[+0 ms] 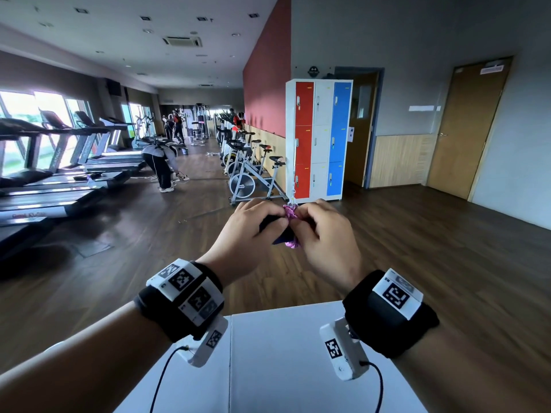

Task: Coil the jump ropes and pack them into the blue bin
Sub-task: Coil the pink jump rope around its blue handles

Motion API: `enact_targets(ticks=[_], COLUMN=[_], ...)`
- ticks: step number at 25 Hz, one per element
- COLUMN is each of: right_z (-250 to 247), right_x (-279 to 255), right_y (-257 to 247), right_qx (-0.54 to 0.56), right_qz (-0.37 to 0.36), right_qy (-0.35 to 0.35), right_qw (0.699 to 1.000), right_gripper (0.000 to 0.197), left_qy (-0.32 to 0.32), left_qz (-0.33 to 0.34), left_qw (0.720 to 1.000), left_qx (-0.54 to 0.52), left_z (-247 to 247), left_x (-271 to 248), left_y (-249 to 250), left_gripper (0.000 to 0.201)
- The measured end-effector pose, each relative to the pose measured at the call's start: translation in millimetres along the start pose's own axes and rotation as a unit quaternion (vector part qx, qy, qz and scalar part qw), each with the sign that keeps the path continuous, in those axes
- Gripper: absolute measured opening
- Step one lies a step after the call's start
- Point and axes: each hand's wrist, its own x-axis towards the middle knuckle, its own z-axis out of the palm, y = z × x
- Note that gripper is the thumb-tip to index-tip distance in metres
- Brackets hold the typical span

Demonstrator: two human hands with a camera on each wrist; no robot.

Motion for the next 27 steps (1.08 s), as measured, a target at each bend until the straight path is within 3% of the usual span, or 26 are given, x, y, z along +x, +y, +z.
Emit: enact_targets(ticks=[4,8,10,13,16,18,20,22,23,24,27], right_z=[-4.1,-5.8,-5.6,-10.0,-12.0,-7.4,1.4,7.4,8.7,9.5,9.5], right_x=[-0.8,-1.2,-2.9,-0.7,-2.3,-4.1,0.5,9.8,14.3,17.2,13.5], right_y=[0.6,6.9,8.2,13.0,16.6,9.2,-1.2,-6.1,-6.4,-6.0,-1.5], right_qx=[-0.007,-0.004,-0.026,-0.055,-0.099,0.052,0.288,0.440,0.474,0.481,0.440], right_qz=[-0.069,-0.066,-0.065,-0.005,0.086,0.189,0.297,0.327,0.325,0.315,0.270], right_qy=[0.004,0.024,0.034,0.034,-0.028,-0.054,-0.028,0.030,0.059,0.075,0.057], right_qw=[0.998,0.997,0.997,0.998,0.991,0.979,0.910,0.836,0.816,0.815,0.854], right_gripper=[0.013,0.007,0.011,0.027,0.058,0.061,0.045,0.027,0.023,0.022,0.022], left_qy=[0.005,-0.008,0.018,0.103,0.170,0.181,0.168,0.129,0.118,0.118,0.137], left_qz=[-0.045,-0.034,-0.032,-0.027,-0.005,0.011,0.041,0.071,0.072,0.057,-0.024], left_qw=[0.998,0.999,0.999,0.994,0.985,0.983,0.985,0.989,0.990,0.991,0.990], left_qx=[-0.051,0.025,0.036,0.024,0.032,0.031,0.022,0.013,0.006,0.000,-0.028], left_z=[-3.0,0.1,4.2,11.1,14.0,17.3,24.2,32.3,34.3,33.6,26.6], left_x=[4.4,3.5,0.7,-4.8,-3.7,-3.9,-7.8,-14.9,-16.6,-15.1,-4.8], left_y=[5.9,4.5,4.1,5.0,2.1,2.2,7.7,15.2,17.6,18.1,14.9], left_gripper=[0.013,0.017,0.019,0.015,0.013,0.014,0.011,0.011,0.011,0.011,0.015])
